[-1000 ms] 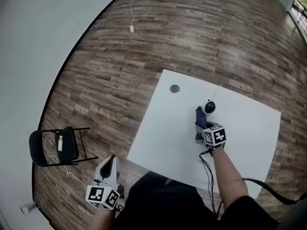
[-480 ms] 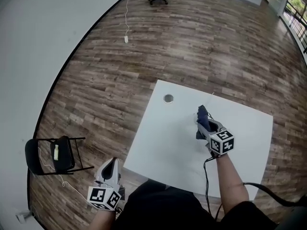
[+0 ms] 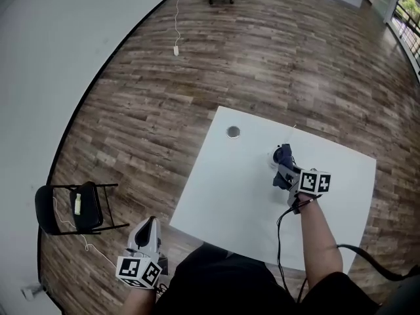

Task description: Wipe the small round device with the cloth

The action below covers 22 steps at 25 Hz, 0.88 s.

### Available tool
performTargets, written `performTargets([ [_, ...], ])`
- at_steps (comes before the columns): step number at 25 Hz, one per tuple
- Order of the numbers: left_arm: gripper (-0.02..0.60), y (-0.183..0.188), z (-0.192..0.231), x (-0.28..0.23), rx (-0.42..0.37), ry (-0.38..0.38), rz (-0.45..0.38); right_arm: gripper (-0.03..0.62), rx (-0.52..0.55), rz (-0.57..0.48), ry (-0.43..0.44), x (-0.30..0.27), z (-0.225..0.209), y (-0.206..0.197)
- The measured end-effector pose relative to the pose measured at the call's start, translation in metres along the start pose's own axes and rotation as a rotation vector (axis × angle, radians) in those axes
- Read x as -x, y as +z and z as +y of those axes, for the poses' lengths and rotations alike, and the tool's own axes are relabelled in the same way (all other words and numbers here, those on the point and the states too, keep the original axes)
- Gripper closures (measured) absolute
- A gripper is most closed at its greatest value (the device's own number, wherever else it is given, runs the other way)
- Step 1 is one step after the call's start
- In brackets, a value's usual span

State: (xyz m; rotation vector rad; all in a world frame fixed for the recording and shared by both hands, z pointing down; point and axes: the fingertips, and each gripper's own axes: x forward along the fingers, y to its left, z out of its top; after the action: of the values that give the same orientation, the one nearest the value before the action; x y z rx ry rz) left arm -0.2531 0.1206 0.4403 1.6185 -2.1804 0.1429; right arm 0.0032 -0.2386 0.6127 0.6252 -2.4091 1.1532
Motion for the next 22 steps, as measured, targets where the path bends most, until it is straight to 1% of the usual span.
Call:
performTargets([
  [4,0.575,-0.003,-0.009,-0.001,-0.001,-0.010,0.009,0.464,-0.028,0.042,-0.016,0.003,-0.016,-0.016],
  [9,0.575,-0.005,-0.015,-0.001,-0.056,-0.019,0.041,0.464,-0.033,0.094,-0.016,-0.002,-0.024,-0.036],
  [14,0.575,-0.006,-0.013,-0.002,-0.082,-0.022,0.074,0.464,-0.072,0.138,0.007,-0.014,-0.023,-0.063],
  [18,0.575,-0.004,-0.012,-0.007,-0.086,-0.038,0.075,0.464,-0.086,0.186,0.046,-0.022,-0.009,-0.087],
  [20,0.575,-0.003,-0.011,-0.012,-0.085,-0.056,0.076,0.464,-0.087,0.210,0.089,-0.024,0.006,-0.095],
  [22,0.575,-0.007,-0.011,-0.019,-0.087,-0.079,0.088,0.464,-0.075,0.210,0.125,-0.021,0.019,-0.097],
])
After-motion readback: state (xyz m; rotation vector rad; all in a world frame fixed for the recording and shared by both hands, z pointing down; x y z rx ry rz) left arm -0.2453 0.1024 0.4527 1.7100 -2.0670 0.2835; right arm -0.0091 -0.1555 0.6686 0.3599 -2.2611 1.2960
